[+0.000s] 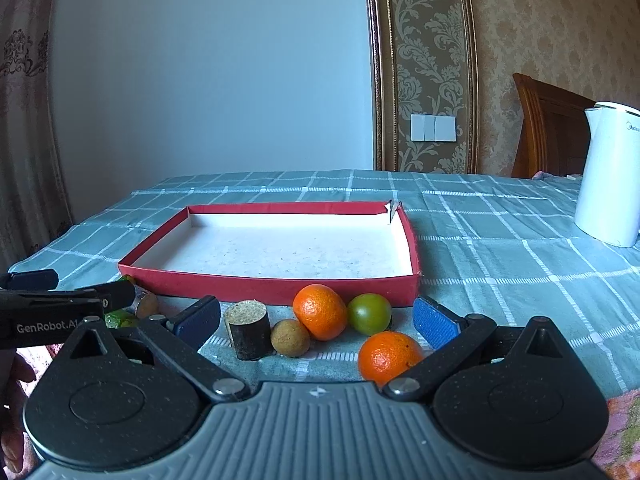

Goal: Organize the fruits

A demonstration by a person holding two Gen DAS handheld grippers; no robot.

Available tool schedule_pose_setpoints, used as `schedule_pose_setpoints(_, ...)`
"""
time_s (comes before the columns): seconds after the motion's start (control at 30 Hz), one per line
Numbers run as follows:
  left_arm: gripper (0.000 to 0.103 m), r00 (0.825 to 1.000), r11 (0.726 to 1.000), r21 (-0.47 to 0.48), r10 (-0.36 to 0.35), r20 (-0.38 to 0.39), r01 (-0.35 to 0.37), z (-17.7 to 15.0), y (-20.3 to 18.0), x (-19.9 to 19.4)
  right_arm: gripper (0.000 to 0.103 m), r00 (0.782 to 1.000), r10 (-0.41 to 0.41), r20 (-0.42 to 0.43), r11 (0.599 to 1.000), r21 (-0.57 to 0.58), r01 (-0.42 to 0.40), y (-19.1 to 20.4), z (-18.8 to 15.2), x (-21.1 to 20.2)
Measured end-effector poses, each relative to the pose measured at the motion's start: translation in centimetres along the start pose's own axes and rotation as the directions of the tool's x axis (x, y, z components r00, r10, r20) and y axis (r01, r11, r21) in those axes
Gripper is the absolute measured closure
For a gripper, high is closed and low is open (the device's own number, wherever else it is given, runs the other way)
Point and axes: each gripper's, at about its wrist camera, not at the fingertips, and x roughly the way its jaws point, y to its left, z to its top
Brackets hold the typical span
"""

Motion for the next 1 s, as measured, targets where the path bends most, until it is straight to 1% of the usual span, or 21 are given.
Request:
schedule_pose_setpoints(0.1,0.0,1.0,1.0,0.01,0.007,0.024,-0.007,0.3,-0.8,-0.8,0.0,1.0,-0.001,0.0,1.0,0.007,0.001,-0.1,-0.2,-0.2)
schedule_pose_setpoints(0.23,0.0,0.999,1.0,0.012,0.022,0.032,-0.022,0.5,-1.3,-1.4,0.0,1.0,0.005,0.007,1.0,0.008,-0.005,-0.1,-0.4,-0.7)
schedule_pose_setpoints(0.57,0.0,0.997,0.998,0.0,0.065,0.046,-0.065,-0.4,-1.0,-1.9,0.0,0.999,0.024,0.03,1.0,0.007,-0.024,-0.1,-0.4,-1.9)
schedule_pose_setpoints(0.63,0.0,0.994,0.997,-0.005,0.078,0.08,-0.078,-0.9,-0.9,-1.9,0.0,0.999,0.022,0.033,1.0,0.012,-0.023,-0.1,-0.5,-2.0)
schedule_pose_setpoints(0.7,0.0,0.99,0.994,0.011,0.107,0.097,-0.108,-1.4,-0.9,-1.5,0.0,0.999,0.022,0.034,1.0,0.019,-0.023,-0.2,-0.6,-1.9)
schedule_pose_setpoints(0.83,0.0,0.988,0.99,0.031,0.133,0.079,-0.136,-2.2,-0.7,-0.3,0.0,0.999,0.026,0.028,0.999,0.017,-0.027,-0.1,-0.8,-1.7)
schedule_pose_setpoints(1.0,0.0,0.99,0.992,0.003,0.129,0.057,-0.13,-2.3,0.0,0.3,0.0,0.999,0.033,0.03,0.999,0.012,-0.033,0.0,-0.7,-1.6)
